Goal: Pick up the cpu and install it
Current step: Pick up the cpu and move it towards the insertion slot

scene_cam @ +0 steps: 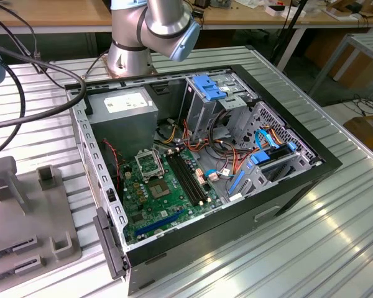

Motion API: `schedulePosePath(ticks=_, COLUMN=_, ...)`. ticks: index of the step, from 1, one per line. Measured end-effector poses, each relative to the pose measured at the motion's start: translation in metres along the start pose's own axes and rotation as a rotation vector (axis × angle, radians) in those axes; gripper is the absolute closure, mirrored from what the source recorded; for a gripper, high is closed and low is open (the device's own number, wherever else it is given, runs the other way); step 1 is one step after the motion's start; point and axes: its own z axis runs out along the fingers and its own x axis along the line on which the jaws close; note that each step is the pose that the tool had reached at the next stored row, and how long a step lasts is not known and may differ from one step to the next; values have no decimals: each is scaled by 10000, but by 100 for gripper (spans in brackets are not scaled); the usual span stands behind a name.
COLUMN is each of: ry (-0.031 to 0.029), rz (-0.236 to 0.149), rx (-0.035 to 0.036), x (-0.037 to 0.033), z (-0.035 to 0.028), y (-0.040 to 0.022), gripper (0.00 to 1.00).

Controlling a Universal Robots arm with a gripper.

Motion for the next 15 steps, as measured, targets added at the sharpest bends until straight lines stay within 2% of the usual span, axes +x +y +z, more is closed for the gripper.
schedulePosePath(ticks=8, ry=-1, rz=-2, rx=0, x=0, z=0, y=0, gripper=52)
schedulePosePath(ticks=9, ry=-1, rz=-3, rx=0, x=0, z=0, y=0, gripper=45)
schedulePosePath(ticks=15, ry=-1, rz=-3, rx=0, x=0, z=-3, y=0, gripper=45)
